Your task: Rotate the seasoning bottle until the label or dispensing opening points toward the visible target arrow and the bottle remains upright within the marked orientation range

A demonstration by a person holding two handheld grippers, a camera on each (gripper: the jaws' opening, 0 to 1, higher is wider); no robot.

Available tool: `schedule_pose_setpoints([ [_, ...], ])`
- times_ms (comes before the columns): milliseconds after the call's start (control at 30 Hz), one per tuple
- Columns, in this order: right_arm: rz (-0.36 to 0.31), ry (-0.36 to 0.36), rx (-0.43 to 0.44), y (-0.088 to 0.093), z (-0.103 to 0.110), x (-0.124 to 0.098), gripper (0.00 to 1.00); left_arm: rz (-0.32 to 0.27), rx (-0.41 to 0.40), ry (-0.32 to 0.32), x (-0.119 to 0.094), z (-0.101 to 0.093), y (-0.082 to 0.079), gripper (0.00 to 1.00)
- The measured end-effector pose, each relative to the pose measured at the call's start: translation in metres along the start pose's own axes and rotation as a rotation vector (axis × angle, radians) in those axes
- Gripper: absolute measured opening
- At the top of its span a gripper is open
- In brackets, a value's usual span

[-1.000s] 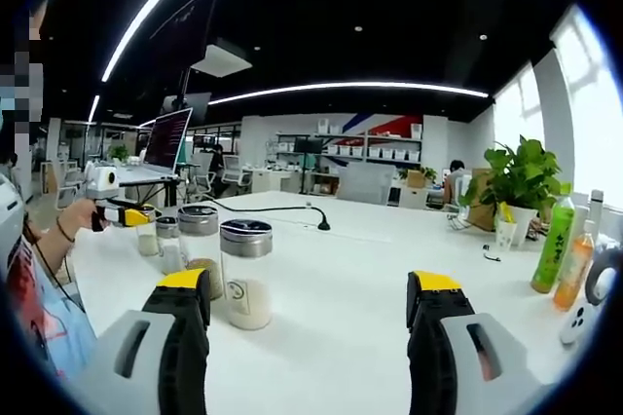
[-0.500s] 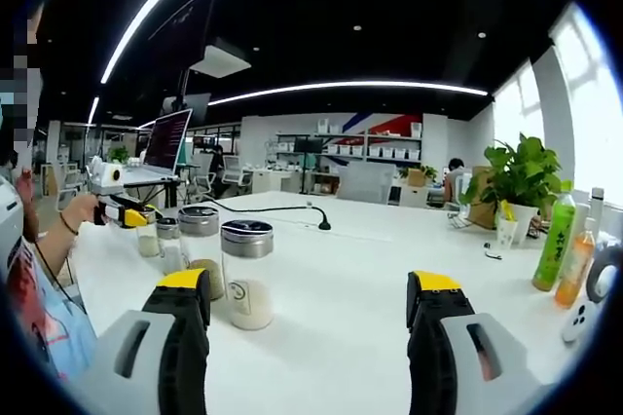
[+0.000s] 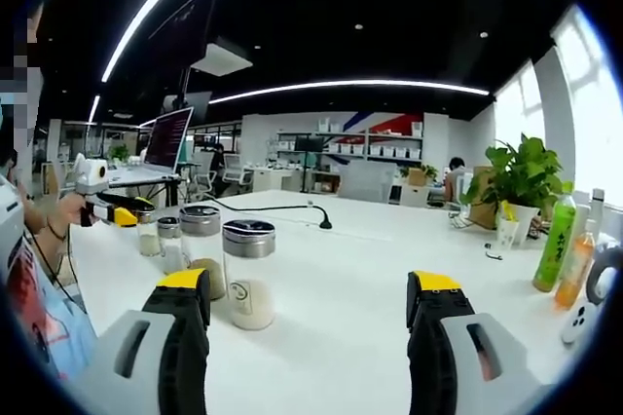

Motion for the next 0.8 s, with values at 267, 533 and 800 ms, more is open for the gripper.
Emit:
schedule_pose_setpoints([
  [267,0.015,0.025,-0.05,-0.002,-0.006,-0.007,0.86,-0.131,-0.063,-0.253,-0.002,-0.004,0.001,0.62],
  [533,0.017,0.128,-0.147,-0.009,-0.021,-0.019,0.85,-0.237,-0.067,-0.352,0.002,-0.018,0.003,0.6],
  [800,0.013,0.114,-0.145,-0.01,-0.018,-0.018,0.85,-0.241,-0.022,-0.361,0.012,-0.022,0.001,0.49],
])
Point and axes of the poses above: the point that each gripper's makers call its tool centre point, and the gripper's own axes: x roughly forward along the fingers, z roughly to its left, y roughly out of its underside, the point moved 6 cm from there along -x, roughly backward along the fingers, and after that the axes turned 7 degrees about -y, right-handed, at the moved point
